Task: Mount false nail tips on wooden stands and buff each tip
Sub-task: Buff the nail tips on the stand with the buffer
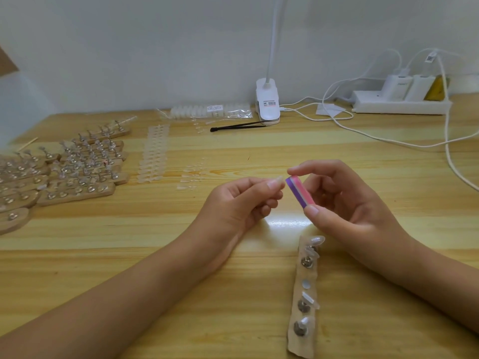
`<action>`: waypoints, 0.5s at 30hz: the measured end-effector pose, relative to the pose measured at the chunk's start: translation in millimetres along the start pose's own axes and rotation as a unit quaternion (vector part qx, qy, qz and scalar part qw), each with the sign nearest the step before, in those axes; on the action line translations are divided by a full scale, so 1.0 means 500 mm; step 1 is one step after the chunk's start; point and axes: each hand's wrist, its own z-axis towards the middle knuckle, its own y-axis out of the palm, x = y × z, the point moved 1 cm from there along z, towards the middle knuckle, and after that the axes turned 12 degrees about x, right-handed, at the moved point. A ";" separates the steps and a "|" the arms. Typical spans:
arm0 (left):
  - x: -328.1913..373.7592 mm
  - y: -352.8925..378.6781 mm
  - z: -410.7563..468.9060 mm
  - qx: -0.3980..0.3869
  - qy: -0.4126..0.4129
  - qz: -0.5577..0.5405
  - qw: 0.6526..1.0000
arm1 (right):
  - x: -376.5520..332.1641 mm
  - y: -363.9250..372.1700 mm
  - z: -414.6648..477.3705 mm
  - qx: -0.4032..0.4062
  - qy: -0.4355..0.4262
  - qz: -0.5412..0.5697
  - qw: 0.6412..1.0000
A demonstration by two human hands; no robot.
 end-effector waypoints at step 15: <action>-0.003 0.001 -0.007 -0.010 0.025 0.069 0.997 | -0.003 -0.002 0.003 0.017 0.010 -0.021 1.000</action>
